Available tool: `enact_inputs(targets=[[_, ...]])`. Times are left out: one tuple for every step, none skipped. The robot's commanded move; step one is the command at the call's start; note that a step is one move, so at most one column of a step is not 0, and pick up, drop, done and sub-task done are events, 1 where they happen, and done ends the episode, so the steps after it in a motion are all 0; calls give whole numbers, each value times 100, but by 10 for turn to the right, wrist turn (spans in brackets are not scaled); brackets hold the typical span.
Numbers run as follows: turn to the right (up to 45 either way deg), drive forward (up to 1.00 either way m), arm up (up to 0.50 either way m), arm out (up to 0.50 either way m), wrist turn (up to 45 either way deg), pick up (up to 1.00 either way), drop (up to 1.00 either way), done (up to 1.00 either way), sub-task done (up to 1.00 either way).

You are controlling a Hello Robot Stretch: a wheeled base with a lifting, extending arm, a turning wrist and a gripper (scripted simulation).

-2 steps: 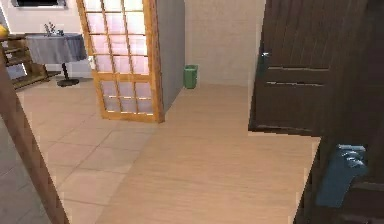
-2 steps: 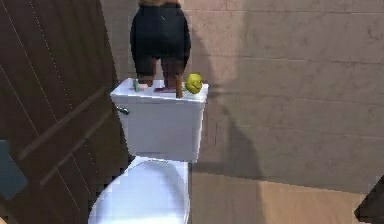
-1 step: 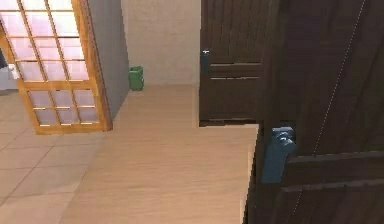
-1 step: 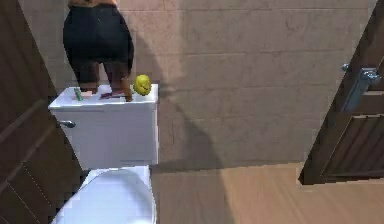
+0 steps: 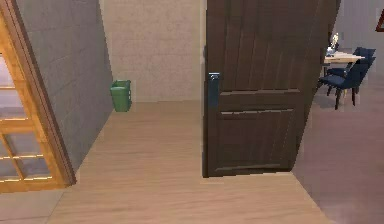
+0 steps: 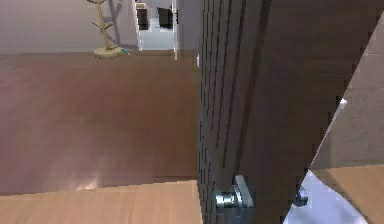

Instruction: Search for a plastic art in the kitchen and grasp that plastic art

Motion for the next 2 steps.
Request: enact_inputs(targets=[[60, 0, 0, 0, 0, 0, 0, 0, 0], [0, 10, 0, 0, 0, 0, 0, 0, 0]])
